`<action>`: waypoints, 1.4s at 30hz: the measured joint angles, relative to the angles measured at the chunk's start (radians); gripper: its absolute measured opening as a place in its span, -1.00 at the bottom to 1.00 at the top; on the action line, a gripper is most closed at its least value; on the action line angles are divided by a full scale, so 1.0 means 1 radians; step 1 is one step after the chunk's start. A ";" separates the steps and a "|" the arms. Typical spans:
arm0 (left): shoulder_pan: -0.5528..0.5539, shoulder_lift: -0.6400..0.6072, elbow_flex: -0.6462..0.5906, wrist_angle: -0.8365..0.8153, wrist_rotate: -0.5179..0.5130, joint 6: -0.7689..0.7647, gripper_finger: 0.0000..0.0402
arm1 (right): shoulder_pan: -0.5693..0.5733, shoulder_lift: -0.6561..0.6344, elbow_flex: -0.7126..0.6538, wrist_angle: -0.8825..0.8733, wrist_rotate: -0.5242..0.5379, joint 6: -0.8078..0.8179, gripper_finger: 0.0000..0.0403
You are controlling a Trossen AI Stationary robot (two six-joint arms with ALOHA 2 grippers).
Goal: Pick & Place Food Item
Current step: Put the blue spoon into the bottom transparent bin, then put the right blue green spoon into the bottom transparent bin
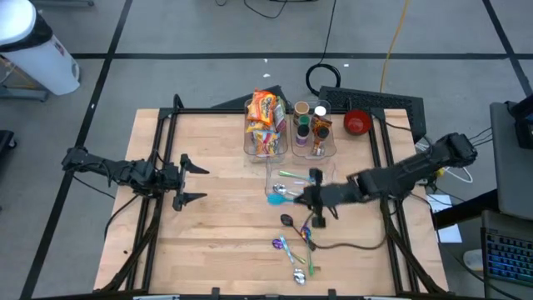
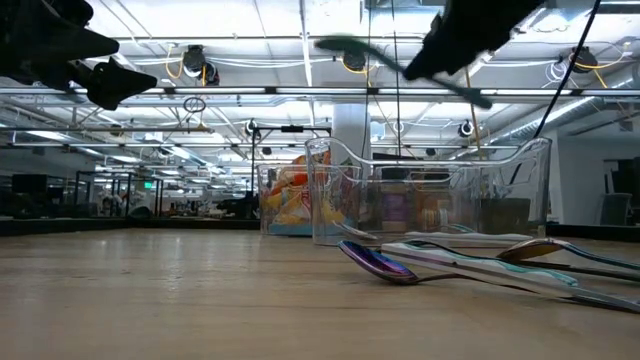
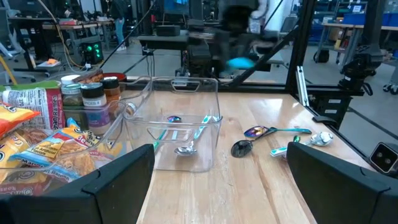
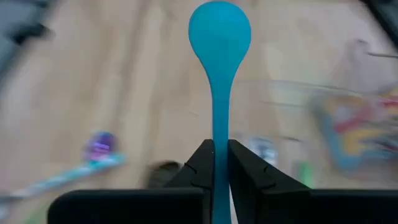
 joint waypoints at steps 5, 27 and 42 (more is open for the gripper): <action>0.000 0.000 0.000 0.000 0.000 0.000 0.86 | -0.156 0.027 -0.001 -0.058 -0.027 -0.053 -0.93; 0.000 0.000 0.000 0.001 0.000 0.000 0.86 | -0.353 0.080 -0.208 0.031 -0.159 -0.026 -0.81; 0.000 0.000 0.000 0.000 0.000 0.000 0.86 | -0.353 0.080 -0.231 0.068 -0.157 0.000 -0.48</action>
